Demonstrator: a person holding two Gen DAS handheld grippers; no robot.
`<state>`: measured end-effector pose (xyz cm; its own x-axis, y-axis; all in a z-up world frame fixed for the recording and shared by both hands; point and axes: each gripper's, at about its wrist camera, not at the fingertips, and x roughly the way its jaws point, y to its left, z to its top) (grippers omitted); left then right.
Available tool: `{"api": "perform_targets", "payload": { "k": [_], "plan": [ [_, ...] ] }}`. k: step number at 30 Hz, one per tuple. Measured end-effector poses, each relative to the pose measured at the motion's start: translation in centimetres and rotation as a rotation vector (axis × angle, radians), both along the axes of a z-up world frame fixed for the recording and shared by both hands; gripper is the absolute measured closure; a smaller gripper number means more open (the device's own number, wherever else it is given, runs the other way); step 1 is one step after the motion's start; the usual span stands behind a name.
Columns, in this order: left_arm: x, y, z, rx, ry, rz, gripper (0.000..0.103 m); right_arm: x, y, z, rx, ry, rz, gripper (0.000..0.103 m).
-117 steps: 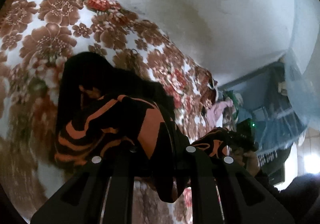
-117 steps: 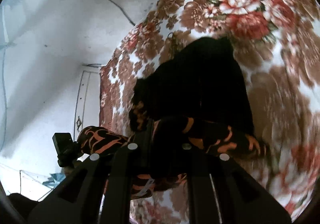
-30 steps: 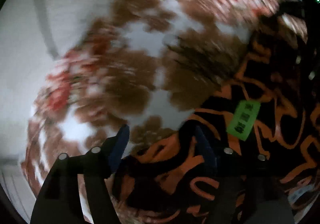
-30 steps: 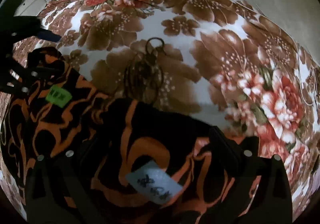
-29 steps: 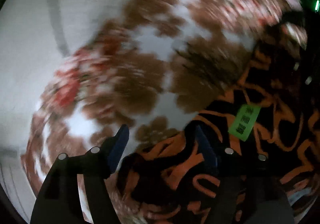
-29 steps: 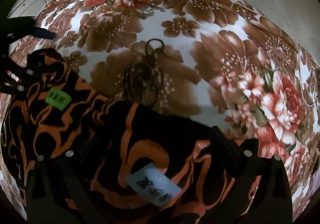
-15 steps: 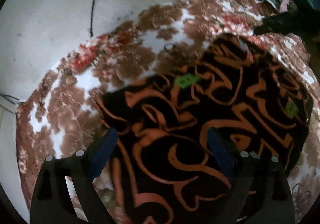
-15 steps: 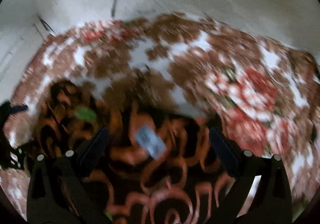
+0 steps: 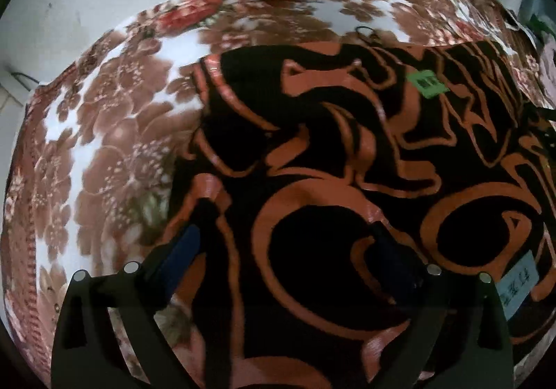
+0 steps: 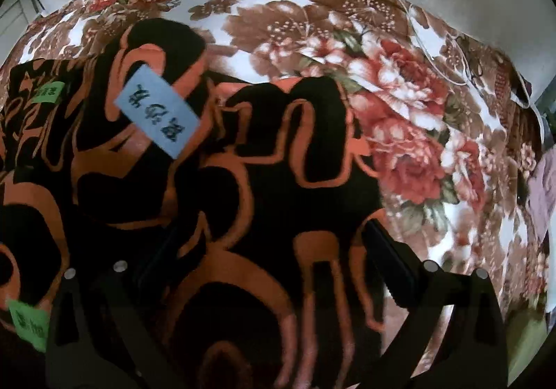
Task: Fold large clothes
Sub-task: 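Release the hoodie and smooth it flat with both grippers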
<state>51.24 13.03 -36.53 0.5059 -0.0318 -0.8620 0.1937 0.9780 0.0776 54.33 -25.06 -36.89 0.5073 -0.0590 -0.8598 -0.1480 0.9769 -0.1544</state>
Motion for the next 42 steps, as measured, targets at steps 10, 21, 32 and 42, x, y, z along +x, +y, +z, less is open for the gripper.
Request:
{"api": "perform_targets", "payload": {
  "k": [10,21,32,42],
  "plan": [
    [-4.1,-3.3,9.3,-0.052,-0.139,0.072,0.006,-4.1,2.0,7.8,0.095,-0.094,0.015,0.005],
    [-6.3,-8.9,3.8,-0.121,-0.105,0.108,0.006,-5.8,6.6,2.9,0.099,-0.023,-0.021,0.005],
    [-4.2,-2.8,0.7,0.122,-0.098,0.117,0.004,-3.9,0.0,0.5,0.022,-0.044,-0.077,0.005],
    [-6.8,1.7,8.9,-0.01,-0.192,0.225,0.006,-6.3,-2.5,6.9,0.104,-0.119,-0.113,0.005]
  ]
}}
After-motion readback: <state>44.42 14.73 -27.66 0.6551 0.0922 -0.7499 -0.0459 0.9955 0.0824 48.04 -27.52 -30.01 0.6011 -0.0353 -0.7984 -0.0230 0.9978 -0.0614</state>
